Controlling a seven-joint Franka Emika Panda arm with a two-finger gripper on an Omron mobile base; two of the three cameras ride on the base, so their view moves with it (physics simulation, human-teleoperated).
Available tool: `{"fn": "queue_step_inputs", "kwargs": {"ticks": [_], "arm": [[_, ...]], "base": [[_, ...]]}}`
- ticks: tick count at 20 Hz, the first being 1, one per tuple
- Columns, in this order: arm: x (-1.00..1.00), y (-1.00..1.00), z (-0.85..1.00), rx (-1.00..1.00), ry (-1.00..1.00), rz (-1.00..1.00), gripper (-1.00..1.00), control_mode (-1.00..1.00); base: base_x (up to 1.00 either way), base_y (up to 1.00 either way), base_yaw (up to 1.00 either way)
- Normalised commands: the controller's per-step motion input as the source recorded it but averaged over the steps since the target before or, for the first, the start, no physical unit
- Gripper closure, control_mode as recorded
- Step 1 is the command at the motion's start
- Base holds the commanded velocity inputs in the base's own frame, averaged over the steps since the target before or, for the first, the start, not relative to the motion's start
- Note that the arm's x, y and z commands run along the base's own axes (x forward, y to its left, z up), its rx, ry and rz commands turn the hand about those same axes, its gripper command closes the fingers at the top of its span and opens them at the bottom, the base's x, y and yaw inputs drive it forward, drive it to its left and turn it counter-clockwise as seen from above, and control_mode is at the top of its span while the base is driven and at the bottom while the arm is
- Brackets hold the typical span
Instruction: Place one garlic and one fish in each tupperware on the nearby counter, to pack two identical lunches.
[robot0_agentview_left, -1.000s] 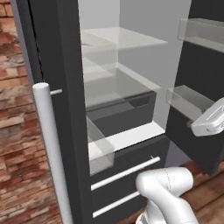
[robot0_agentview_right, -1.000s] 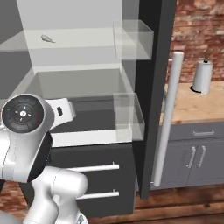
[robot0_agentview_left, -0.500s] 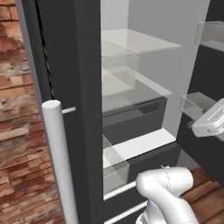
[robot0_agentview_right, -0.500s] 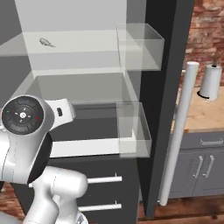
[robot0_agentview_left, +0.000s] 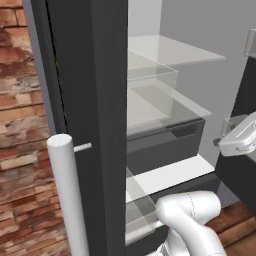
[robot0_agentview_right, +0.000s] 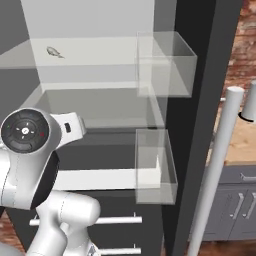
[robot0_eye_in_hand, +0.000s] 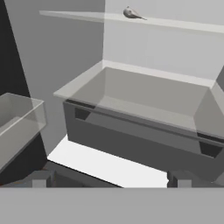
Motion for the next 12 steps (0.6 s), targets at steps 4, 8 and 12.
{"fn": "queue_step_inputs", "kwargs": {"ticks": [4, 8, 12], "arm": [[0.0, 0.0, 0.0, 0.0, 0.0, 0.0, -1.0, 1.0], [0.0, 0.0, 0.0, 0.0, 0.0, 0.0, -1.0, 1.0], [0.0, 0.0, 0.0, 0.0, 0.0, 0.0, -1.0, 1.0]], "base": [[0.68, 0.02, 0.23], [0.82, 0.25, 0.19], [0.71, 0.68, 0.03]]}}
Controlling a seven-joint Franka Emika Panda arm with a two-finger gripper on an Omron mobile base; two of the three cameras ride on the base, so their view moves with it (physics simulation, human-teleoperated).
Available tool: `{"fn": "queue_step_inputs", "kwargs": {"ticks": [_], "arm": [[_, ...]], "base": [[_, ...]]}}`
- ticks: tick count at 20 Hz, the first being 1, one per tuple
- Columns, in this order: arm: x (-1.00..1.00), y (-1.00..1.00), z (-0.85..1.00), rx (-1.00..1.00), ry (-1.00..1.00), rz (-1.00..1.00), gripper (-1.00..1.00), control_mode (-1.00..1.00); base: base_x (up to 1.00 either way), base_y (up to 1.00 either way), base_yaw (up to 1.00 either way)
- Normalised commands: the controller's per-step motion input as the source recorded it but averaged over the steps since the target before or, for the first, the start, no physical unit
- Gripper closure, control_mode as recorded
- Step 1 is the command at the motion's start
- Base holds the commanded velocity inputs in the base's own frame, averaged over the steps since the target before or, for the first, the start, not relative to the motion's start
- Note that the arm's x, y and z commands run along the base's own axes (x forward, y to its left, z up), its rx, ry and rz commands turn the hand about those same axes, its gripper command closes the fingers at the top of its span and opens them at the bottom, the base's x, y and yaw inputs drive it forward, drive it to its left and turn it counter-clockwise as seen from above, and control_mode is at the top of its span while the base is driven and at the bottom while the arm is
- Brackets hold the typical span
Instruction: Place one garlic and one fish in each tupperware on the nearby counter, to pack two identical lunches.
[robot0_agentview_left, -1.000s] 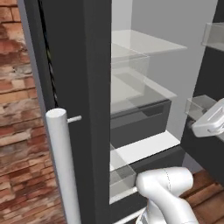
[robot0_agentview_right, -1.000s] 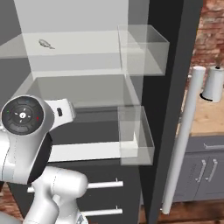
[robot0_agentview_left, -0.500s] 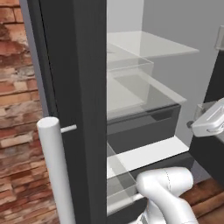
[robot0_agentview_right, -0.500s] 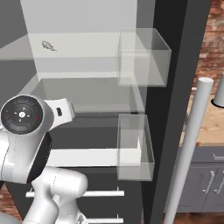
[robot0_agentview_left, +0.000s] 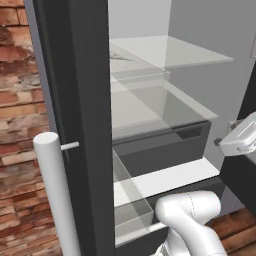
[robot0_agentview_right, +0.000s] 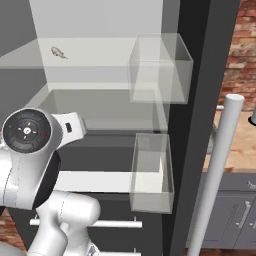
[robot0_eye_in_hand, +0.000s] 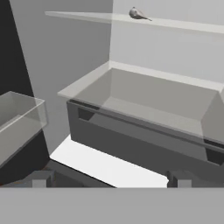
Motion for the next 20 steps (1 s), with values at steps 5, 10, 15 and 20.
{"fn": "queue_step_inputs", "kwargs": {"ticks": [5, 10, 15, 20], "arm": [[0.31, 0.55, -0.04, -0.11, 0.04, -0.06, -1.0, -1.0], [0.09, 0.41, 0.19, -0.03, 0.01, -0.03, -1.0, -1.0], [0.11, 0.16, 0.6, 0.0, 0.0, -0.02, -1.0, -1.0], [0.25, 0.0, 0.63, 0.03, 0.0, 0.0, -1.0, -1.0]], "base": [[0.1, 0.15, 0.0], [0.0, 0.0, 0.0], [0.0, 0.0, 0.0], [0.0, 0.0, 0.0]]}}
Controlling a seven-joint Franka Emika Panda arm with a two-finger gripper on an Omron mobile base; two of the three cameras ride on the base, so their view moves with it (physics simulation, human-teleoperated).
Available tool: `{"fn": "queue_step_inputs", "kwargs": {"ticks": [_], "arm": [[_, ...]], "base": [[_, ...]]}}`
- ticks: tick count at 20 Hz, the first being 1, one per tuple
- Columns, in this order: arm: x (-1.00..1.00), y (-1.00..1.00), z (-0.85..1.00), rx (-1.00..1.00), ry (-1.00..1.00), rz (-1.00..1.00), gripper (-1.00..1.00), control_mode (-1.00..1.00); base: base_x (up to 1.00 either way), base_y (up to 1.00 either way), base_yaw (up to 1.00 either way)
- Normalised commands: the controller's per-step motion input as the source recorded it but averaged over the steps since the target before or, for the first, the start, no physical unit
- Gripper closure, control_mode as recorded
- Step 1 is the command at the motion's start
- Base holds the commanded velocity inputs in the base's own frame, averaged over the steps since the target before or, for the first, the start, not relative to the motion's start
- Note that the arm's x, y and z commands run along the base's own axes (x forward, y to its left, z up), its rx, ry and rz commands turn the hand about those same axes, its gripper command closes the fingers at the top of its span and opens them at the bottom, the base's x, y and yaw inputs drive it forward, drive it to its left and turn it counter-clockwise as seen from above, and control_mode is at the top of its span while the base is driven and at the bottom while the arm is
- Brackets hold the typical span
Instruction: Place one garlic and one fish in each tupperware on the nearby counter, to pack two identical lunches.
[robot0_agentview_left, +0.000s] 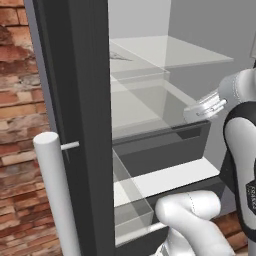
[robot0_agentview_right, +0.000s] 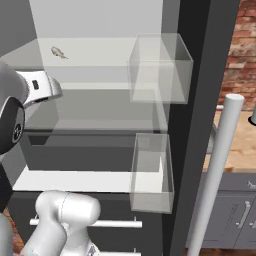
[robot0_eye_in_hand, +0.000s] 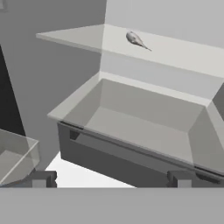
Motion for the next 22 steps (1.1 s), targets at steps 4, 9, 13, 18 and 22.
{"fn": "queue_step_inputs", "kwargs": {"ticks": [4, 9, 13, 18, 22], "arm": [[0.45, 0.0, 0.27, 0.04, 0.01, -0.01, -1.0, -1.0], [0.61, 0.0, -0.01, 0.04, 0.0, -0.01, -1.0, -1.0], [0.35, 0.03, -0.01, 0.03, -0.02, 0.0, -1.0, -1.0], [0.09, 0.14, 0.0, 0.0, -0.07, -0.02, -1.0, -1.0], [0.11, 0.26, 0.0, 0.07, -0.13, -0.12, -1.0, -1.0]], "base": [[0.0, 0.0, 0.0], [0.0, 0.0, 0.0], [0.0, 0.0, 0.0], [0.0, 0.0, 0.0], [0.0, 0.0, 0.0]]}}
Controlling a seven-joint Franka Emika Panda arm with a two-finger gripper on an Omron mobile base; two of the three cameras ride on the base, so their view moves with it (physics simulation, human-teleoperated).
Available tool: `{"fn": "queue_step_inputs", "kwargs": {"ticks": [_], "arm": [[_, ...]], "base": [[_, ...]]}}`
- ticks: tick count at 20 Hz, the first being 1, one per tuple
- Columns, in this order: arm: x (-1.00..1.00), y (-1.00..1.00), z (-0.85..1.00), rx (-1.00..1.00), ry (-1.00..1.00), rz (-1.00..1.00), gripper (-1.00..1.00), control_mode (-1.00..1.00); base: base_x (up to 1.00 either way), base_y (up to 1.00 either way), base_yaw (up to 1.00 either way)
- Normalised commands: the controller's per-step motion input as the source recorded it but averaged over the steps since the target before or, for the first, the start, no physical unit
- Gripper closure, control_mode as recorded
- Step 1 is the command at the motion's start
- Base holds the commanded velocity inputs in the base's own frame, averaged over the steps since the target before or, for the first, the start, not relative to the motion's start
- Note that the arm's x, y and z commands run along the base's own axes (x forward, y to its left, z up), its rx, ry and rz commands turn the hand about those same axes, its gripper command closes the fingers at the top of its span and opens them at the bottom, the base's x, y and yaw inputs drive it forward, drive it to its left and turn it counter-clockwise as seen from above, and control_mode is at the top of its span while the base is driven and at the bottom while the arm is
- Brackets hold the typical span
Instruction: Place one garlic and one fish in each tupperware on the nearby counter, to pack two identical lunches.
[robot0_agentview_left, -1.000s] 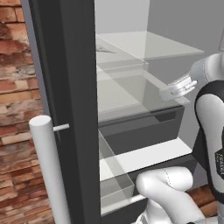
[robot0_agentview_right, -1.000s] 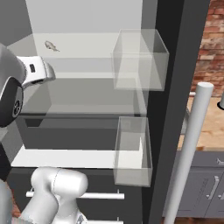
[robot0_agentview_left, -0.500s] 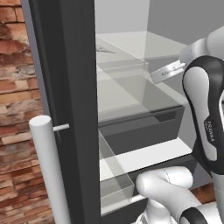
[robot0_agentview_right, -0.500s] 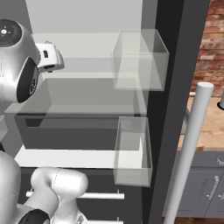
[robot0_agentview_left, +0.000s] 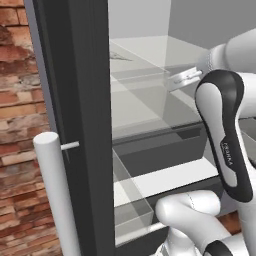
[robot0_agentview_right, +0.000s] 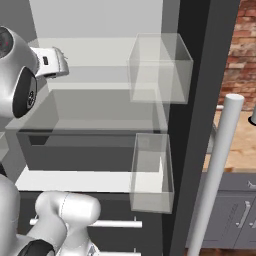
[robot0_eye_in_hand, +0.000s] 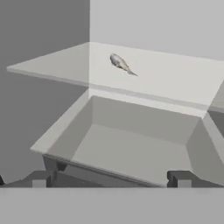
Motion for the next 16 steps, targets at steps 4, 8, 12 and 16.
{"fn": "queue_step_inputs", "kwargs": {"ticks": [4, 8, 12, 16], "arm": [[0.22, 0.17, 0.0, 0.15, -0.12, -0.15, -1.0, -1.0], [0.25, 0.0, 0.14, 0.23, -0.02, -0.07, -1.0, -1.0], [0.19, -0.01, 0.33, 0.21, 0.0, 0.0, -1.0, -1.0], [0.24, 0.0, 0.19, -0.01, 0.0, 0.02, -1.0, -1.0]], "base": [[0.0, 0.0, 0.0], [0.0, 0.0, 0.0], [0.0, 0.0, 0.0], [0.0, 0.0, 0.0]]}}
